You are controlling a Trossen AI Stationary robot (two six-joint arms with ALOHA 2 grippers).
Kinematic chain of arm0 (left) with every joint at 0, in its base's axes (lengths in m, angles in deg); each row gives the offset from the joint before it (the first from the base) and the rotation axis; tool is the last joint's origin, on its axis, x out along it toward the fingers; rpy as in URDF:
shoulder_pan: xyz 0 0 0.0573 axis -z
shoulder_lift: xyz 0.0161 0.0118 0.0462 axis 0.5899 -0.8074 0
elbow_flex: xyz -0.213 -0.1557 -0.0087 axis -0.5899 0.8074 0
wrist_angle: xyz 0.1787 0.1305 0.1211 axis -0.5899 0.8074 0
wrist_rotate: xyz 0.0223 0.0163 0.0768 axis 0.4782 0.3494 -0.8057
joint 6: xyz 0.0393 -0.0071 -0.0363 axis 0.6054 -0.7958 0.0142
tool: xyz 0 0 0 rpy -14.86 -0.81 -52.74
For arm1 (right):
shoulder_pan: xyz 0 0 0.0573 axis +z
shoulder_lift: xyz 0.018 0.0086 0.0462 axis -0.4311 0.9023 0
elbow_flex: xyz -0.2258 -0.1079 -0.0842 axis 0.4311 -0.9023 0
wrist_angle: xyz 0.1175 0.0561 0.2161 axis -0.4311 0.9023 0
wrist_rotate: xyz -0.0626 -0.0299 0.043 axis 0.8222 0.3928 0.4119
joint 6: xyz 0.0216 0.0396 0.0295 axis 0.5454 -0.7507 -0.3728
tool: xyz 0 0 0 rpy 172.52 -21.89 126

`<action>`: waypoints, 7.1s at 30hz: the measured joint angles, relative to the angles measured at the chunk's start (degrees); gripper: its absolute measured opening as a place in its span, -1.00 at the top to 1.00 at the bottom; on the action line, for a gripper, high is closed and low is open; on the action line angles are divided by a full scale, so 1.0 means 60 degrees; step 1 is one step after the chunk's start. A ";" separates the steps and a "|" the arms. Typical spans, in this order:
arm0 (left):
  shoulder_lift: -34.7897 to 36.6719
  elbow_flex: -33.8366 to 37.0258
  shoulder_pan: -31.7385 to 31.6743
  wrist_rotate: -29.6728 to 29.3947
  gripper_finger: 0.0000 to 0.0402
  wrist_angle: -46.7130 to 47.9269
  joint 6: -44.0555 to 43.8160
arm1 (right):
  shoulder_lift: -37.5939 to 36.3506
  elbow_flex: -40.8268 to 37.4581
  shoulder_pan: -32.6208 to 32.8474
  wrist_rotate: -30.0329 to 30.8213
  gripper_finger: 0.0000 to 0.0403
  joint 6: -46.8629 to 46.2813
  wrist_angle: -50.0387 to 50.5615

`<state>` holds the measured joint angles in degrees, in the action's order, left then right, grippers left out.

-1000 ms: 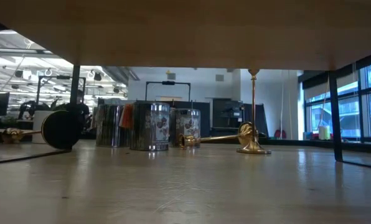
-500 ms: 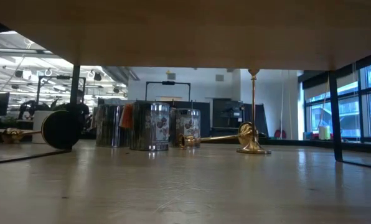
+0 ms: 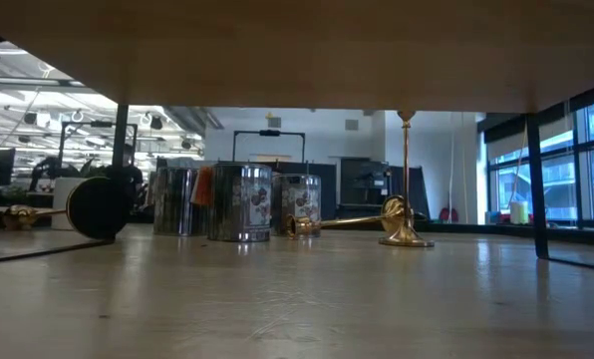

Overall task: Pick & Place candle stick holders
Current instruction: Put the top left silver scented candle on the shelf

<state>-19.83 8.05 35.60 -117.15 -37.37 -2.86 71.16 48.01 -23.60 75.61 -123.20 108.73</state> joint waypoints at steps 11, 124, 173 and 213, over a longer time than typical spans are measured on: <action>-0.2075 -0.4745 0.0004 0.3755 0.83 0.5409 0.2145 | 0.0191 -0.0004 0.0000 -0.0001 -0.90 0.0069 0.0145; -1.1107 -1.2554 -0.2149 0.4391 -0.99 2.0909 1.0086 | 0.2165 -0.0018 0.0321 0.0112 -0.90 0.2189 0.1629; -1.0577 -0.8283 -0.3530 0.5540 -0.99 1.6959 1.3386 | 0.2879 -0.0073 0.0306 0.1192 -0.90 0.1821 0.0616; -1.1147 -0.7225 -0.2911 0.5161 -0.99 1.6708 0.9614 | 0.2861 -0.0073 0.0310 0.1118 -0.90 0.2080 0.0652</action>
<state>-86.71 -35.29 18.13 -86.19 62.88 54.82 88.33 47.57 -21.75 82.32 -110.72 112.64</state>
